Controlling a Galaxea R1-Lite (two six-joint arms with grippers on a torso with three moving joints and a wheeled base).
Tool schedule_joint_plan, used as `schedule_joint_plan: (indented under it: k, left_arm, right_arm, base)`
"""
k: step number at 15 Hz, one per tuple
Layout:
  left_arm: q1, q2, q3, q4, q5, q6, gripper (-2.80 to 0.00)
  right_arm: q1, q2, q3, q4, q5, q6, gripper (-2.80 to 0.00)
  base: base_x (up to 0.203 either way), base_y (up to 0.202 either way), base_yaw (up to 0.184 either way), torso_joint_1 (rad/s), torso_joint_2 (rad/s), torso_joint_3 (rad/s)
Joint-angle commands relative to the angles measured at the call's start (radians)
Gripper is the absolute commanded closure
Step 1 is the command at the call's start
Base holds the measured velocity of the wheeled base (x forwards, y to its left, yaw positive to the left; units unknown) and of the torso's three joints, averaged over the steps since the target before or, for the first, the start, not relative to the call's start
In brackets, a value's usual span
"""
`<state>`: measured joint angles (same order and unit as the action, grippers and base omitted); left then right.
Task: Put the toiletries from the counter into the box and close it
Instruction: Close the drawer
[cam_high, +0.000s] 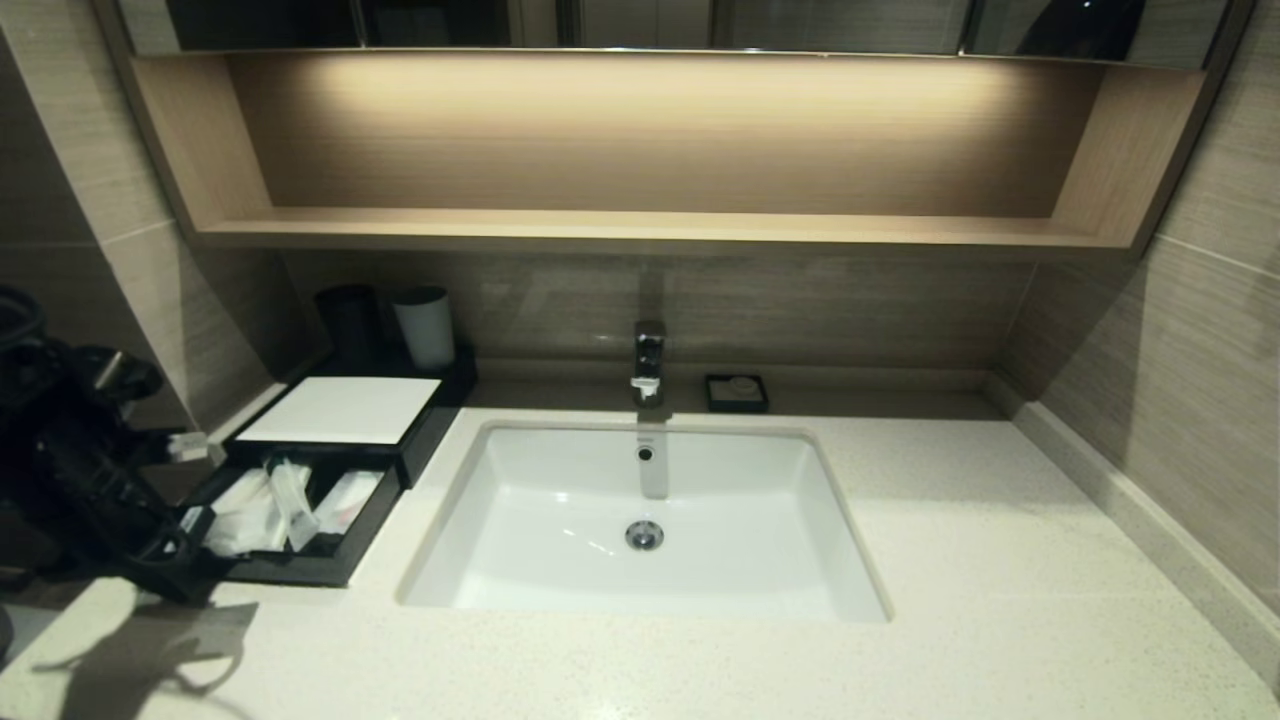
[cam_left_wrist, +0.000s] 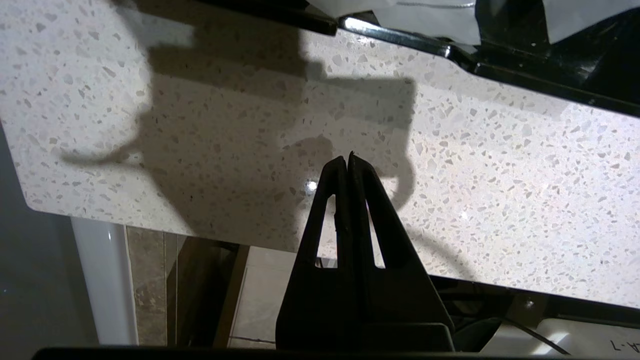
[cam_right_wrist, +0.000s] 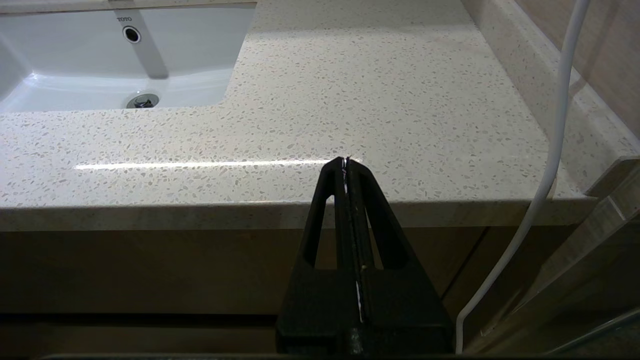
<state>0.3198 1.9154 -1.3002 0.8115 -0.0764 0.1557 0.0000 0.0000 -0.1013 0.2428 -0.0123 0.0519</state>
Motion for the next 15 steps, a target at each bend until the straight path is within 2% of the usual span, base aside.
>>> schedule_joint_plan:
  k: [1,8,13,15]
  left_arm:
    - [0.001,0.056,-0.018,0.002,-0.002,0.001,0.0]
    - [-0.011,0.113,-0.046,-0.07,-0.012,0.017,0.0]
    - [-0.016,0.118,-0.06,-0.238,-0.046,0.002,0.0]
    - [-0.016,0.119,-0.085,-0.247,-0.048,0.002,0.0]
  right_arm:
    - [0.0,0.0,0.0,0.001,0.0,0.0,0.0]
    - [0.0,0.0,0.0,0.001,0.0,0.0,0.0]
    - [0.0,0.0,0.0,0.001,0.0,0.0,0.0]
    - [0.0,0.0,0.0,0.001,0.0,0.0,0.0]
  base:
    - [0.0,0.0,0.0,0.0,0.0,0.0]
    - [0.0,0.0,0.0,0.0,0.0,0.0]
    - [0.0,0.0,0.0,0.0,0.0,0.0]
    - [0.0,0.0,0.0,0.0,0.0,0.0]
